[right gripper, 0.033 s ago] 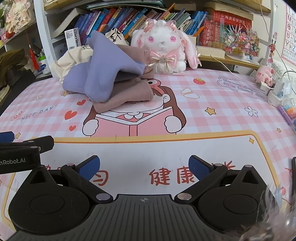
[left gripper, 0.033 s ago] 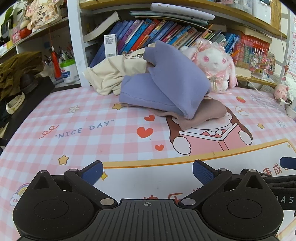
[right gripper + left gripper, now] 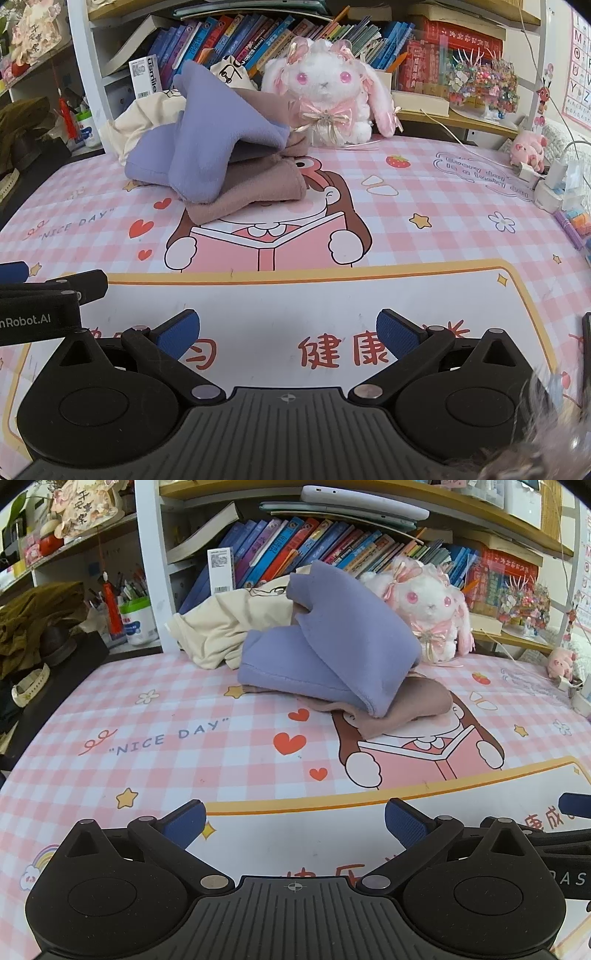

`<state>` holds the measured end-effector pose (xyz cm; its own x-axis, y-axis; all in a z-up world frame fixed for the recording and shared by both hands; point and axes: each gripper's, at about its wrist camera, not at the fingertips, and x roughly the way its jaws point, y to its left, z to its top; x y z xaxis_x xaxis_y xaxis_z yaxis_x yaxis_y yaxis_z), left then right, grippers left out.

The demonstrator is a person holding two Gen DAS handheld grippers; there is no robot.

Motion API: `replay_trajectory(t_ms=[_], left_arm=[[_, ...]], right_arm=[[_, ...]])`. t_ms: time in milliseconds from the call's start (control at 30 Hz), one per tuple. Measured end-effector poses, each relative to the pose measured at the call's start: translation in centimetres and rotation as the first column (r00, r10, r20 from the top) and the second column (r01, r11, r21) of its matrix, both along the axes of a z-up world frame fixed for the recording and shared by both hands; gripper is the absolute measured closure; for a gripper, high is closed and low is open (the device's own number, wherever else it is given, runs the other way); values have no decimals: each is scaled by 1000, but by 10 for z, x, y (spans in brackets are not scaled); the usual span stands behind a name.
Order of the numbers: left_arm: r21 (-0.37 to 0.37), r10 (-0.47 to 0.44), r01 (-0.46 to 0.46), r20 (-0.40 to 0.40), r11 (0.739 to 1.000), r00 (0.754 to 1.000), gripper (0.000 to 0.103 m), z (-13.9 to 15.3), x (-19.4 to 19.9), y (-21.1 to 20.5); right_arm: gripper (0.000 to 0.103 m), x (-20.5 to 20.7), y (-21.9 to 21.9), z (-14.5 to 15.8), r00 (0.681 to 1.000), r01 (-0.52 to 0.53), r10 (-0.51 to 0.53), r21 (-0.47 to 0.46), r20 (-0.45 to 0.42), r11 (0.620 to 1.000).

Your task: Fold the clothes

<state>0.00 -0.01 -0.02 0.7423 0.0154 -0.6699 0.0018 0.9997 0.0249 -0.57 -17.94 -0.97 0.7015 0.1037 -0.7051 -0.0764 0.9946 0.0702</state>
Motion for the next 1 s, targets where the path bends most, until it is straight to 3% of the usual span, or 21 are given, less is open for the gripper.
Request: replay_trajectory(t_ms=[1000], left_arm=[[22, -1, 2, -23, 1000, 1000, 0, -1, 7, 2]], right_arm=[[0, 8, 1, -2, 1000, -2, 2, 4, -22, 1000]])
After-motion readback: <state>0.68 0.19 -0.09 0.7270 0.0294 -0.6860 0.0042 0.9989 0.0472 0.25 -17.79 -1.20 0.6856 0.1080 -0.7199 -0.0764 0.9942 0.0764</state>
